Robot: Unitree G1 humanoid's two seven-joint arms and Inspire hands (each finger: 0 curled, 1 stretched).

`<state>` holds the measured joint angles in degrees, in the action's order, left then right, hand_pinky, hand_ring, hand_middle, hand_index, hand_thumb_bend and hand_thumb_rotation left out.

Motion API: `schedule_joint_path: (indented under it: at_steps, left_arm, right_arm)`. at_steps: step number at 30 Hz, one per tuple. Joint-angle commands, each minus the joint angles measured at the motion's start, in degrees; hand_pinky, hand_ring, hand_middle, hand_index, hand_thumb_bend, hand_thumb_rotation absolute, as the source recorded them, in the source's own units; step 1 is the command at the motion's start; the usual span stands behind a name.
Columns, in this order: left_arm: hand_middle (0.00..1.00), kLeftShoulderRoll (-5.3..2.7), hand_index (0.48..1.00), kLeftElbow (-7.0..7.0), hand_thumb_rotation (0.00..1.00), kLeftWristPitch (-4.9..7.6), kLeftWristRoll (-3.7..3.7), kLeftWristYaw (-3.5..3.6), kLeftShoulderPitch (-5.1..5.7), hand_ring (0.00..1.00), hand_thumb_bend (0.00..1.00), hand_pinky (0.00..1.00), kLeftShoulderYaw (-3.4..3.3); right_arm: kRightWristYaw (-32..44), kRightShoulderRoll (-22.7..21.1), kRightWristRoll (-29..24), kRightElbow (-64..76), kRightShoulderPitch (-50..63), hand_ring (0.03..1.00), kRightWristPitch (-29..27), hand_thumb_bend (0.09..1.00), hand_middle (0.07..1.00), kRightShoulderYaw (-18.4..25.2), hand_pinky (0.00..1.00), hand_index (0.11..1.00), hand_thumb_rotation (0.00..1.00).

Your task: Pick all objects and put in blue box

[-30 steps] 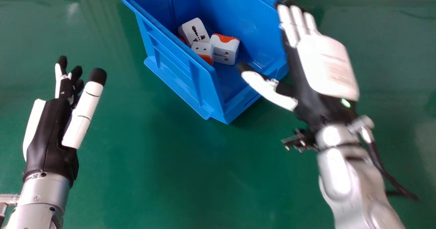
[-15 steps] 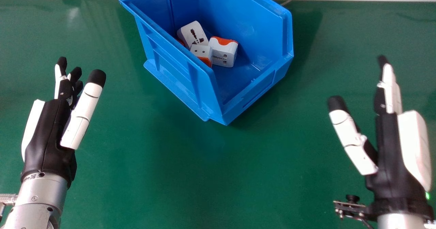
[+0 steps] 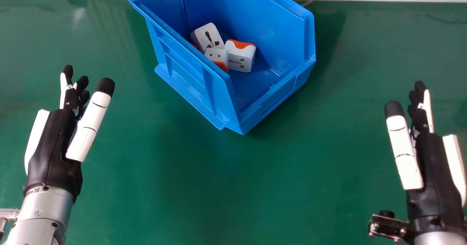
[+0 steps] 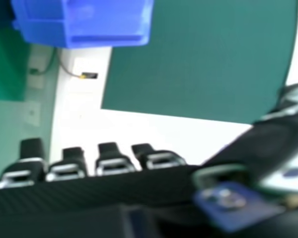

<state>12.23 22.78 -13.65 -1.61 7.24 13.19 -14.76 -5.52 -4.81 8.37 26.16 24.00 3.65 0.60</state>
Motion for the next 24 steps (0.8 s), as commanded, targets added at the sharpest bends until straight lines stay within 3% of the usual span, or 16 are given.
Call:
schedule_joint_path:
  at_steps: [1,4,9,14,24]
  left_arm:
    - [1.0,0.21,1.0,-0.09,0.86,2.19,0.47,-0.44,0.08,1.0,0.7,1.0,0.11]
    - [1.0,0.09,1.0,-0.95,0.86,4.09,0.84,-0.43,0.61,1.0,0.69,1.0,0.41]
    - [1.0,-0.03,1.0,-4.1,0.86,9.15,1.23,-0.24,1.26,1.0,0.65,1.0,0.57]
    - [1.0,0.12,1.0,-7.91,0.86,13.88,1.45,-0.21,0.97,1.0,0.62,0.99,0.7]
    - [1.0,-0.22,1.0,-12.67,0.85,21.07,0.16,0.16,0.69,1.0,0.67,0.98,0.62]
  right_arm:
    - [1.9,-0.87,-1.67,2.82,0.24,1.0,0.7,0.426,1.0,1.2,1.0,1.0,1.0]
    - [4.6,-1.76,-3.56,4.3,0.48,1.0,2.09,0.411,1.0,2.59,1.0,1.0,1.0]
    - [9.0,-4.17,-6.4,6.92,0.58,1.0,5.4,0.409,1.0,5.03,1.0,1.0,1.0]
    - [12.04,-6.31,-7.6,6.59,0.13,1.0,7.24,0.388,1.0,7.19,1.0,1.0,1.0]
    - [13.37,-5.81,-9.07,4.16,0.13,1.0,5.43,0.381,1.0,7.72,0.99,1.0,1.0]
